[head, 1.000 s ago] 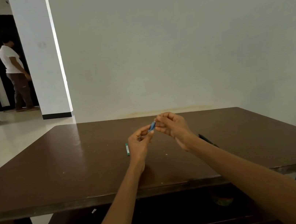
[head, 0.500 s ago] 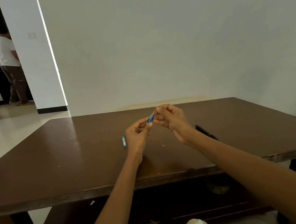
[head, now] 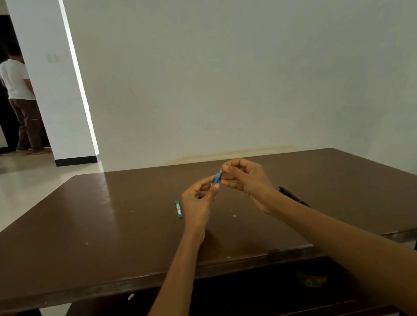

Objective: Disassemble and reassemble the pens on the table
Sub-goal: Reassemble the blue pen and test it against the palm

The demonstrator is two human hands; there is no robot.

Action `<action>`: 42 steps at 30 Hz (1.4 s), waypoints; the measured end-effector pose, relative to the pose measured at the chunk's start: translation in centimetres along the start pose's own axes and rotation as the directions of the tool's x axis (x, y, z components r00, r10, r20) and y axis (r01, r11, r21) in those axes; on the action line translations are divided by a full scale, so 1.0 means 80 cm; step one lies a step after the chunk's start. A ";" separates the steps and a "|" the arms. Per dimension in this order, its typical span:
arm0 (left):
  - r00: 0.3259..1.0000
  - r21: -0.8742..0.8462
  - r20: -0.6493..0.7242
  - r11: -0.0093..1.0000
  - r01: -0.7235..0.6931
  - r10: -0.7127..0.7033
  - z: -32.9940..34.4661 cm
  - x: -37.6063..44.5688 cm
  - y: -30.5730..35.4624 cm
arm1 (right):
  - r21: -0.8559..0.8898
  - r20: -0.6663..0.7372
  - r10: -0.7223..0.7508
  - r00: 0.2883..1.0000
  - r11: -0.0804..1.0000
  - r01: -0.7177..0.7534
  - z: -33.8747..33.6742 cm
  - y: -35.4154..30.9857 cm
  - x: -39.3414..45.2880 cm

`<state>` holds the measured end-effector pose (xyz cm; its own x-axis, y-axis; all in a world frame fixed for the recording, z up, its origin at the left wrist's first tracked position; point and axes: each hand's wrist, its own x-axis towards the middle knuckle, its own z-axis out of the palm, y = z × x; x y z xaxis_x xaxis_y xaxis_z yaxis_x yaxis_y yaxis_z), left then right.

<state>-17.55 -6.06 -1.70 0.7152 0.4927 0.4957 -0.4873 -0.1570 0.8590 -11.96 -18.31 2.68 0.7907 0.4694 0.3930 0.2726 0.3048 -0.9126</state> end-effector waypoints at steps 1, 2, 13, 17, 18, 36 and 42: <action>1.000 0.002 0.001 1.000 -0.002 0.002 -0.001 0.000 0.000 | -0.009 0.006 -0.001 1.000 1.000 0.001 0.000 0.000 0.000; 1.000 0.001 0.003 1.000 -0.003 0.003 0.000 0.000 0.001 | -0.018 0.012 -0.002 1.000 1.000 0.002 -0.001 0.000 0.000; 1.000 -0.057 0.010 0.998 0.029 -0.028 -0.003 -0.004 0.007 | -0.242 0.056 -0.045 0.997 0.969 0.058 -0.002 -0.010 0.006; 0.999 -0.092 0.013 0.995 0.048 -0.047 -0.004 -0.006 0.009 | -0.237 0.037 -0.052 0.998 0.970 0.059 0.000 -0.007 0.007; 0.999 -0.097 0.018 0.994 0.049 -0.047 -0.004 -0.006 0.009 | -0.235 0.035 -0.053 0.998 0.970 0.060 0.000 -0.006 0.007; 0.966 -0.490 -0.130 0.861 0.136 -0.226 -0.030 0.060 -0.009 | -0.934 0.104 0.066 0.992 0.348 0.075 -0.032 0.084 0.101; 0.971 -0.496 -0.105 0.858 0.138 -0.217 -0.027 0.081 -0.023 | -0.938 0.246 0.154 0.957 0.286 0.195 -0.030 0.115 0.148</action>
<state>-13.07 -0.73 -0.32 0.7471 0.6020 0.2817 -0.5677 0.3574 0.7416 1.26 -11.97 -1.30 0.6638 0.7000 0.2634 0.7465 -0.5988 -0.2899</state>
